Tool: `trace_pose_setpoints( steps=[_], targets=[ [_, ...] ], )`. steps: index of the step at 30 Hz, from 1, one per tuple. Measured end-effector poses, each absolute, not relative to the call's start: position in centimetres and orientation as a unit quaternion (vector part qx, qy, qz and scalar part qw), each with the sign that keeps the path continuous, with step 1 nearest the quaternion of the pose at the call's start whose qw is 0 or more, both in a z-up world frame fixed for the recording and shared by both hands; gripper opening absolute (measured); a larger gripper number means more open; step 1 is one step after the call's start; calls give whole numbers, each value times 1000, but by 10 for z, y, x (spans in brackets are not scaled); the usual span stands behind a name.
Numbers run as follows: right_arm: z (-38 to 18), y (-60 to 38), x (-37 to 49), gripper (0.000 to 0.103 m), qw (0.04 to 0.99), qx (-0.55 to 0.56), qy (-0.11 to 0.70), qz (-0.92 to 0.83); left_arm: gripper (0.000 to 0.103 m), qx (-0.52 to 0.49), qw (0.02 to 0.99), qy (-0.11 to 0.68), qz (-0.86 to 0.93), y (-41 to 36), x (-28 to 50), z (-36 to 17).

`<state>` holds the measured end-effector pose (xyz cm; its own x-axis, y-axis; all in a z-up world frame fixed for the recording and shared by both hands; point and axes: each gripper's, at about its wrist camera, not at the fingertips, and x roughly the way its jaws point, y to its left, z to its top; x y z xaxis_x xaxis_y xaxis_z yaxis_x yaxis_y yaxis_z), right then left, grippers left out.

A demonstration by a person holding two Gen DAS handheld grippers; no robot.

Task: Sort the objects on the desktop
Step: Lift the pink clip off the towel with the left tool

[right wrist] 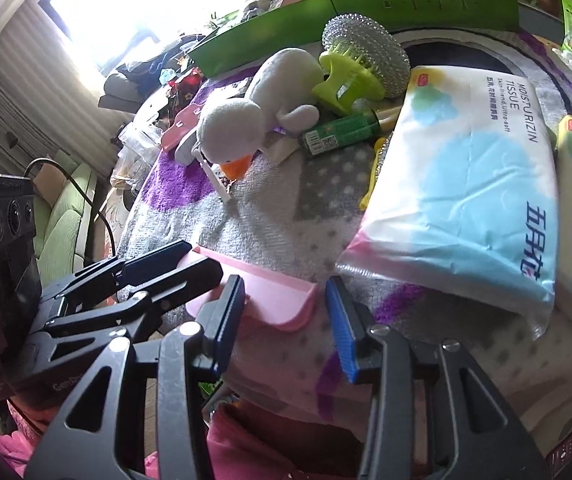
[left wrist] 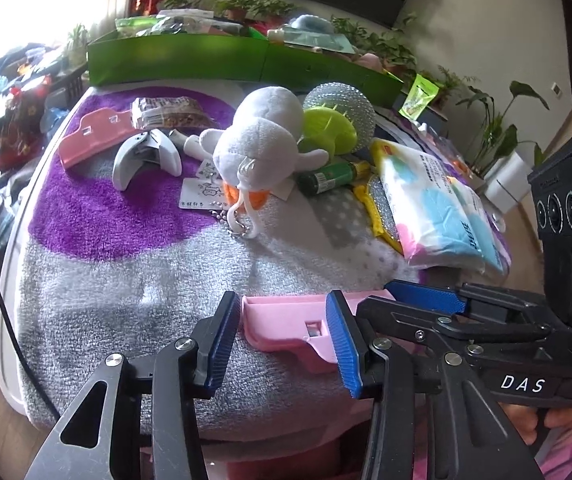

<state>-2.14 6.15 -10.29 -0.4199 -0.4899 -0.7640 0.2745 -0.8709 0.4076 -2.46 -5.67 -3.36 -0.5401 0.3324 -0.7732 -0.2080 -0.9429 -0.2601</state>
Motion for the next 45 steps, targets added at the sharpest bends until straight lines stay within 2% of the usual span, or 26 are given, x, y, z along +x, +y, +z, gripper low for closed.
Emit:
trace_pose_setpoints(
  steps=[5,19,24,28,33,40,45],
  targets=[
    [-102,60,-19,38,231,485,-105,-837,35,-452,156,-63,876,-60,-22,-32],
    [-92,53,-14,38,227,454,-75,-858,34,-439,132,-52,887,-54,-15,-22],
    [-85,55,-13,33,222,443,-72,-866,34,-420,131,-49,897,-52,-11,-11],
    [-89,57,-14,32,221,447,-74,-863,34,-426,131,-50,894,-53,-14,-16],
    [-94,59,-15,40,222,464,-86,-853,34,-440,137,-65,885,-56,-13,-25],
    [-93,55,-14,41,217,470,-76,-852,34,-442,141,-51,884,-53,-17,-27],
    [-96,60,-16,45,206,489,-100,-842,34,-450,152,-51,879,-53,-25,-29]
  ],
)
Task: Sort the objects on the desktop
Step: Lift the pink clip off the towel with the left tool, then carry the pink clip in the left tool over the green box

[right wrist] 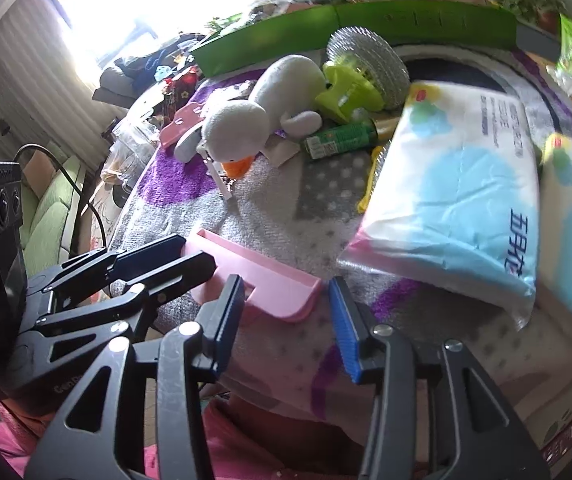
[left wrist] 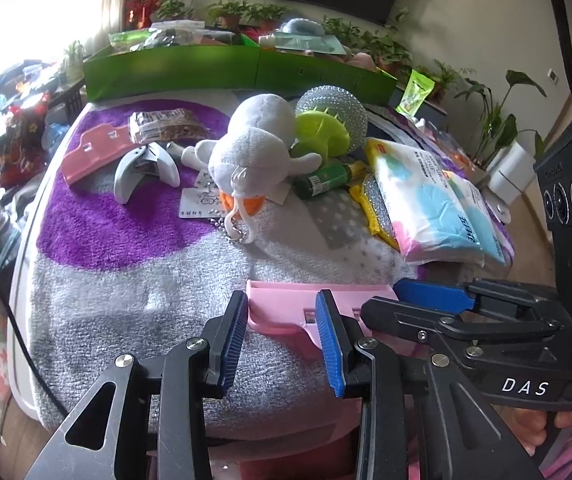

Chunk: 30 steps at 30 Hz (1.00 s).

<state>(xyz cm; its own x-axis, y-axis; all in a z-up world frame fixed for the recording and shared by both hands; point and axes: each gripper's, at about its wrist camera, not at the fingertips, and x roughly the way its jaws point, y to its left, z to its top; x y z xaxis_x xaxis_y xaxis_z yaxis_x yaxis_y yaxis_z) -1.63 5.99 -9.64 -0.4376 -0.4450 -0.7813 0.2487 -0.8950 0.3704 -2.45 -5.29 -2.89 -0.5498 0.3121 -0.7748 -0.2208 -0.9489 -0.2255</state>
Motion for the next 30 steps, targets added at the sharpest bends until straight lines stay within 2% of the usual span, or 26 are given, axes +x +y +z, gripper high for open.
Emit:
trace_pose_setpoints(
  steps=[3,8,9,14,30],
  targets=[
    [-96,57,-14,39,208,490,-103,-841,34,-455,154,-64,875,-56,-26,-30],
    [-91,53,-13,38,205,476,-84,-851,34,-447,143,-50,882,-53,-20,-25],
    [-90,54,-14,34,203,473,-83,-853,34,-443,143,-48,884,-52,-18,-22],
    [-75,54,-10,29,206,435,-59,-874,34,-414,126,-42,900,-52,-15,-7],
    [-21,51,-18,29,209,338,-36,-917,34,-357,112,-44,926,-52,-32,36]
  ],
)
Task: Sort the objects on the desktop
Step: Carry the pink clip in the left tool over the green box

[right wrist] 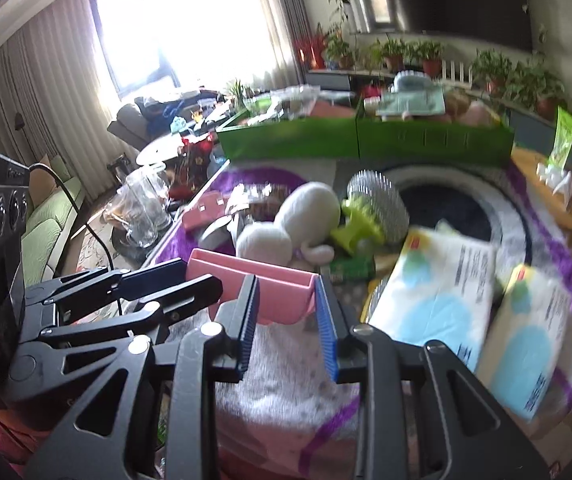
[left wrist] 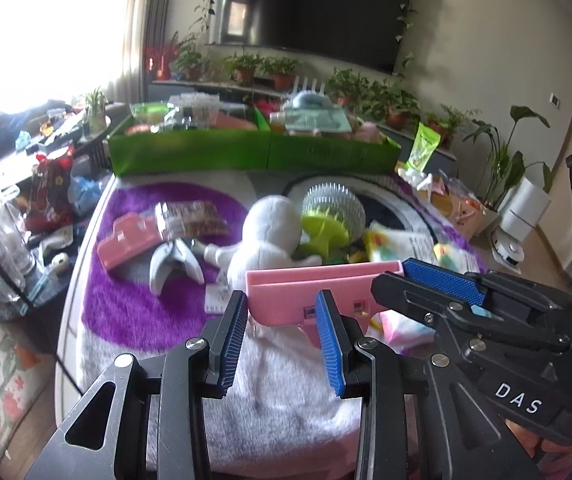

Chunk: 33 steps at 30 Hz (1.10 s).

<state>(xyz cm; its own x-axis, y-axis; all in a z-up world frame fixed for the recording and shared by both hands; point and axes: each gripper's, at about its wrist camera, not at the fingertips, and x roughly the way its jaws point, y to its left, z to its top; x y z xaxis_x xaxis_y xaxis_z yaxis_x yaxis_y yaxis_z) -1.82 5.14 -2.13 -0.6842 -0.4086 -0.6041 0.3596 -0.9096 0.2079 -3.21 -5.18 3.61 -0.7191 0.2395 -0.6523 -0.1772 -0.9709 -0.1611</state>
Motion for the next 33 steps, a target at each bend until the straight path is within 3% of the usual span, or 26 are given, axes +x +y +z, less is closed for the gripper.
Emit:
trace_pose_setpoints(
  steps=[33],
  targets=[
    [28,59,-80,31,227,286,-25,-931,34,-301,101,-40,948,-50,-87,85]
  ],
)
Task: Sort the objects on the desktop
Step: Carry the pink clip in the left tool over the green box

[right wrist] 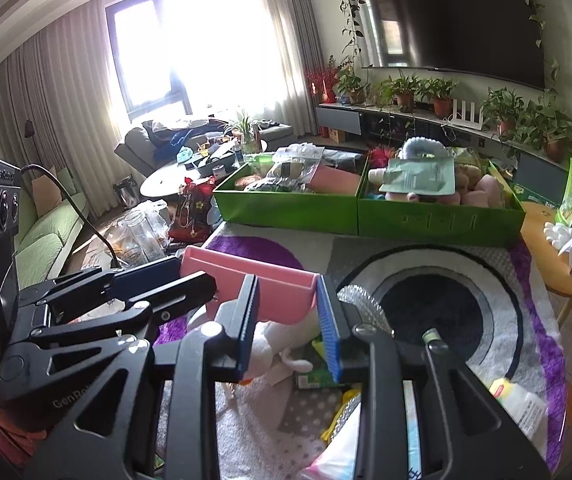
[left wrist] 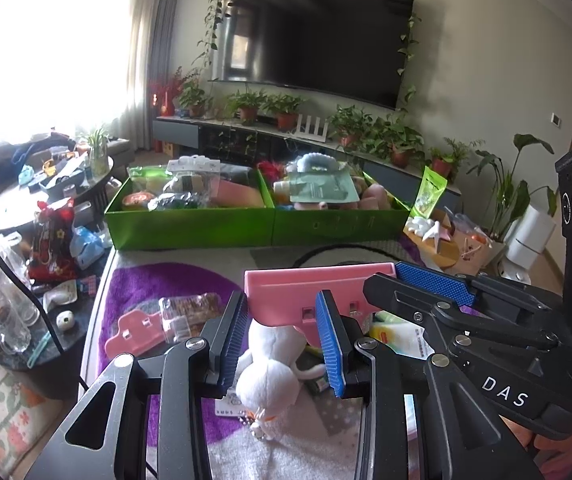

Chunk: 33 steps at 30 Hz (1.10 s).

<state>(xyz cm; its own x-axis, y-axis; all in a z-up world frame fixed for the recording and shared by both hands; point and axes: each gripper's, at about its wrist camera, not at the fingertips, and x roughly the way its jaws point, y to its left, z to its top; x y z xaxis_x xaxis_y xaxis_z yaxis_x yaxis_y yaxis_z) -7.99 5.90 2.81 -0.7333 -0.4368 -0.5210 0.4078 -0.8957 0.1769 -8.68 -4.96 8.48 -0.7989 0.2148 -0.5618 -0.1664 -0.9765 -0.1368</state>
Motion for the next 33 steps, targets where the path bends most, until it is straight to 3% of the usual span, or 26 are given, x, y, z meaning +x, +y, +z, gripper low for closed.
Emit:
trace_pose_setpoints(
  steps=[33],
  targets=[
    [58,59,-167,31,227,282,-24,-932,34,-287,100,-24,952,-54,-167,112]
  ],
)
